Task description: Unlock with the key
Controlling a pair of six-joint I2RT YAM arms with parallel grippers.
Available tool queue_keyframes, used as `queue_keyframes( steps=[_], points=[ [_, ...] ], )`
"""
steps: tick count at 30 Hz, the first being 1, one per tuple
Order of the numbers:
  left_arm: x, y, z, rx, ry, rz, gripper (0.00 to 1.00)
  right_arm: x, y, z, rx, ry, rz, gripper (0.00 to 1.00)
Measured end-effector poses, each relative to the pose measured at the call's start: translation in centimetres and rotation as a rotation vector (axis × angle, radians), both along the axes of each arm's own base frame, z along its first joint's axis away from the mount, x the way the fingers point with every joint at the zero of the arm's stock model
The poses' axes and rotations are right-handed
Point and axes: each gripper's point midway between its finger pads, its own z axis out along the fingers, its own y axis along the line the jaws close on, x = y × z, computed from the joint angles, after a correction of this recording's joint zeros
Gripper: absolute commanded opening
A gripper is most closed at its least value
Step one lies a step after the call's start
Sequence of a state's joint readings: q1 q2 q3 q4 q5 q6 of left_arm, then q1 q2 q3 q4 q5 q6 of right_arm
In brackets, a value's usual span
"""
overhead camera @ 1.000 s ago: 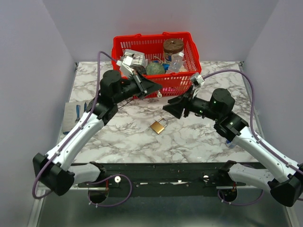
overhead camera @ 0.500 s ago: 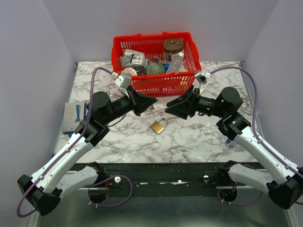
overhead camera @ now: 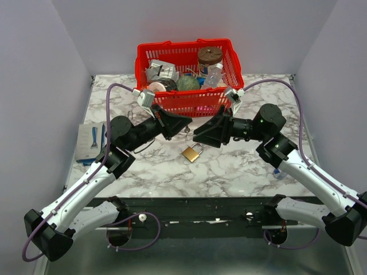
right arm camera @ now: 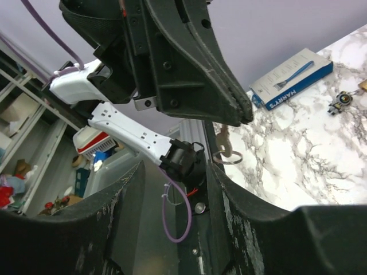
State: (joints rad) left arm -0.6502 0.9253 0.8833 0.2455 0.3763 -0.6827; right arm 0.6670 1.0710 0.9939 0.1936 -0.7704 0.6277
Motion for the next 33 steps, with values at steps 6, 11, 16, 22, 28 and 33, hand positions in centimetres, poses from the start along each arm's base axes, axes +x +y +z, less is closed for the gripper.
queue_keyframes(
  steps=[6, 11, 16, 22, 28, 33],
  points=[
    [-0.2, 0.0, 0.8, -0.037, 0.003, -0.007, 0.00, 0.5, 0.3, -0.3, -0.011, -0.025, -0.033, 0.55],
    [-0.3, 0.0, 1.2, -0.054, 0.006, -0.011, 0.00, 0.5, 1.2, -1.2, -0.032, -0.031, -0.030, 0.55],
    [-0.3, 0.0, 1.2, -0.059, 0.013, -0.013, 0.00, 0.7, 1.8, -2.1, -0.057, -0.028, -0.033, 0.55],
    [-0.3, 0.0, 1.2, -0.065, 0.019, -0.015, 0.00, 1.2, 1.9, -2.4, -0.072, -0.040, -0.063, 0.55],
    [-0.3, -0.1, 1.2, -0.069, 0.020, -0.016, 0.00, 2.0, 1.8, -2.3, -0.087, -0.061, -0.108, 0.56],
    [-0.3, -0.1, 1.3, -0.076, 0.022, -0.018, 0.00, 2.3, 1.9, -2.1, -0.091, -0.075, -0.119, 0.56]
  ],
)
